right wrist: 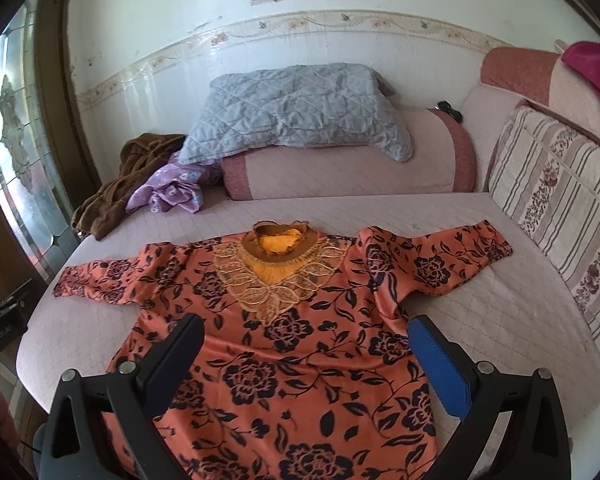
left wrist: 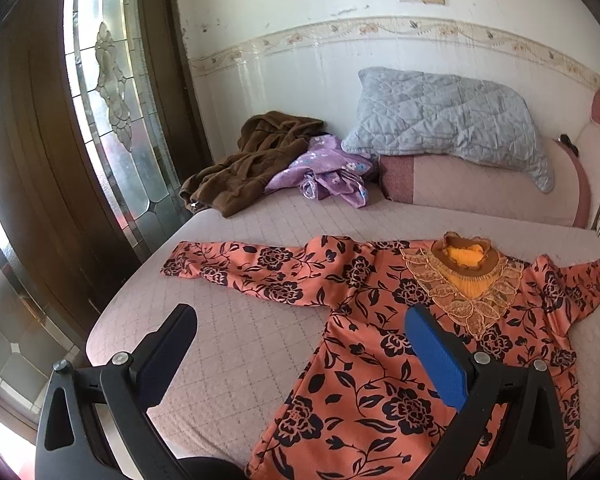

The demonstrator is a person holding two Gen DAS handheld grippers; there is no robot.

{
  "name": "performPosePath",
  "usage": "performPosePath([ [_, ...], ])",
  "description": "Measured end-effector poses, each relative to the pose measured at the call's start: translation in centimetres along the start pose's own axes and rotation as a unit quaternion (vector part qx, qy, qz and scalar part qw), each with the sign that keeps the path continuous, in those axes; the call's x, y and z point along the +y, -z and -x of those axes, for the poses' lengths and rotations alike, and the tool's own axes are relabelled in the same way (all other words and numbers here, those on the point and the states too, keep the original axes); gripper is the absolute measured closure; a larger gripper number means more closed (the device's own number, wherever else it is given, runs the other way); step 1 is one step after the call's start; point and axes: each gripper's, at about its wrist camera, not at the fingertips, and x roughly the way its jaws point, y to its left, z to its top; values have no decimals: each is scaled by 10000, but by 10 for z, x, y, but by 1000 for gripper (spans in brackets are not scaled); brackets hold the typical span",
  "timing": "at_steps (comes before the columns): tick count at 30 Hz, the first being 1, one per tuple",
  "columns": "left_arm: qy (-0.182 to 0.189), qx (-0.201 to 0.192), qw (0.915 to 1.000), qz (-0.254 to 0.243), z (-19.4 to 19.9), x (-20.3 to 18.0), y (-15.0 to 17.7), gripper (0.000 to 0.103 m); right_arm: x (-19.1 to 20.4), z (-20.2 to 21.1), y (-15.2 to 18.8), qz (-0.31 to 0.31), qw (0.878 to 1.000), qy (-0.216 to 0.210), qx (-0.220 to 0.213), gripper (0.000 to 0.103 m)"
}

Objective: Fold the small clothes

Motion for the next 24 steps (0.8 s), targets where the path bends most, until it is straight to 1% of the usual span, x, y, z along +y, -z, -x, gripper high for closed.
performPosePath([
  [4, -11, 87, 9999, -126, -24, -19, -2, 0, -28, -30, -8, -186, 9995, 167, 176, 0],
  [6, 19, 226, 9995, -213, -43, -29, -2, 0, -46, -51, -13, -309, 9989, 182, 313, 0],
  [8, 159, 510, 9982, -265, -71, -42, 1, 0, -71, -77, -21, -482, 9977, 126, 470, 0],
  [10, 263, 942, 9943, -420, -108, -59, 10, 0, -105, -107, -28, -795, 9947, 79, 643, 0],
  [11, 337, 1121, 9919, -493, -125, -67, 15, 0, -130, -124, -31, -1041, 9918, 53, 744, 0],
  [13, 413, 1494, 9857, -657, -159, -82, 30, 0, -179, -153, -33, -1588, 9842, -89, 782, 0],
  [15, 477, 1804, 9795, -760, -188, -94, 47, 0, -227, -173, -30, -2262, 9714, -345, 641, 1],
  [16, 501, 1892, 9775, -781, -197, -96, 53, 0, -261, -185, -24, -2880, 9549, -509, 504, 1],
  [17, 517, 1968, 9758, -799, -204, -98, 59, 0, -283, -192, -19, -3330, 9400, -606, 431, 3],
  [18, 563, 2070, 9733, -814, -214, -100, 67, 0, -303, -199, -13, -3778, 9225, -709, 354, 9],
  [19, 631, 2147, 9713, -804, -219, -100, 72, 0, -323, -209, -6, -4270, 8998, -854, 271, 12],
  [20, 741, 2192, 9700, -742, -224, -99, 75, 0, -341, -218, -1, -4630, 8807, -973, 219, 18],
  [21, 938, 2190, 9698, -517, -227, -94, 76, 0, -353, -227, 1, -4809, 8708, -1002, 206, 25],
  [22, 1023, 2201, 9694, -378, -228, -90, 77, 0, -362, -235, -1, -4869, 8687, -882, 204, 28],
  [24, 1110, 2165, 9694, -336, -229, -88, 79, 0, -378, -253, -5, -4868, 8719, -476, 231, 32],
])
